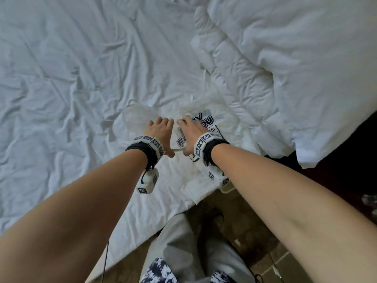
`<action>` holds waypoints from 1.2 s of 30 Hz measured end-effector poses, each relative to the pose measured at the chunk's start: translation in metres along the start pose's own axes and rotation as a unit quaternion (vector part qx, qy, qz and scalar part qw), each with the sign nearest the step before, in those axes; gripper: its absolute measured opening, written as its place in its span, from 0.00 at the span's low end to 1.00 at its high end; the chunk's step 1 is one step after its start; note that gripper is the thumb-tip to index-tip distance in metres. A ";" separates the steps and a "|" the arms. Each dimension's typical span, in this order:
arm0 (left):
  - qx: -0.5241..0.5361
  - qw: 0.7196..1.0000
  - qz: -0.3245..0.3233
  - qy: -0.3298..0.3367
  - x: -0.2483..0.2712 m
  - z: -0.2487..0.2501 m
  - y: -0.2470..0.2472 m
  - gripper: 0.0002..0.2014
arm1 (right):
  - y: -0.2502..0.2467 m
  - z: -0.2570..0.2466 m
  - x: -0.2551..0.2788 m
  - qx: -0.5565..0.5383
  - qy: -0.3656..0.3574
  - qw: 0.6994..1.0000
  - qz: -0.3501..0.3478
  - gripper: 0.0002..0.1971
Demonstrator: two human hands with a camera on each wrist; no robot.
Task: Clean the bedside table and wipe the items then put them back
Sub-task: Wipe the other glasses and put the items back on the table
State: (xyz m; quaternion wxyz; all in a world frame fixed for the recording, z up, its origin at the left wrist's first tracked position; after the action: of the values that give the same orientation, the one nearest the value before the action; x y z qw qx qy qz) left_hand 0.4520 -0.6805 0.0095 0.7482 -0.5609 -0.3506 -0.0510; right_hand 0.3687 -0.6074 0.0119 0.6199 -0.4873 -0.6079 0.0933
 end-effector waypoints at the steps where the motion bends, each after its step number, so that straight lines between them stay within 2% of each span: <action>1: 0.000 1.000 0.005 0.010 0.004 0.013 -0.012 0.58 | -0.007 0.009 0.014 -0.008 0.006 1.000 0.011 0.59; 9: 0.005 0.993 0.029 0.112 0.030 0.152 -0.101 0.59 | -0.059 0.096 0.147 -0.053 0.084 0.990 0.101 0.58; 17: -0.020 0.978 0.073 0.195 0.055 0.313 -0.150 0.61 | -0.079 0.199 0.287 -0.081 0.160 0.968 0.174 0.55; 23: -0.074 0.964 0.080 0.242 0.076 0.433 -0.149 0.59 | -0.044 0.272 0.377 -0.134 0.208 0.943 0.223 0.53; 29: -0.129 0.944 0.055 0.299 0.089 0.550 -0.121 0.60 | 0.014 0.348 0.451 -0.175 0.251 0.925 0.224 0.53; 36: -0.138 0.931 0.019 0.336 0.084 0.645 -0.100 0.59 | 0.063 0.421 0.503 -0.235 0.297 0.900 0.214 0.56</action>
State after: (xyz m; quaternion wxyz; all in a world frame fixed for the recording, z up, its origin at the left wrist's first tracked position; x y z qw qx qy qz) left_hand 0.1669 -0.1258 0.2193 0.7386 -0.6151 -0.0571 -0.2699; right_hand 0.1655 -0.0125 0.2105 0.6041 -0.7424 -0.2809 -0.0711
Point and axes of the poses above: each hand's wrist, its own x-axis away from the middle knuckle, its own y-axis out of the palm, z = x × y, the point moved 6 cm from there along -x, towards the middle knuckle, and after that the axes turned 2 degrees about y, right-handed, at the moved point
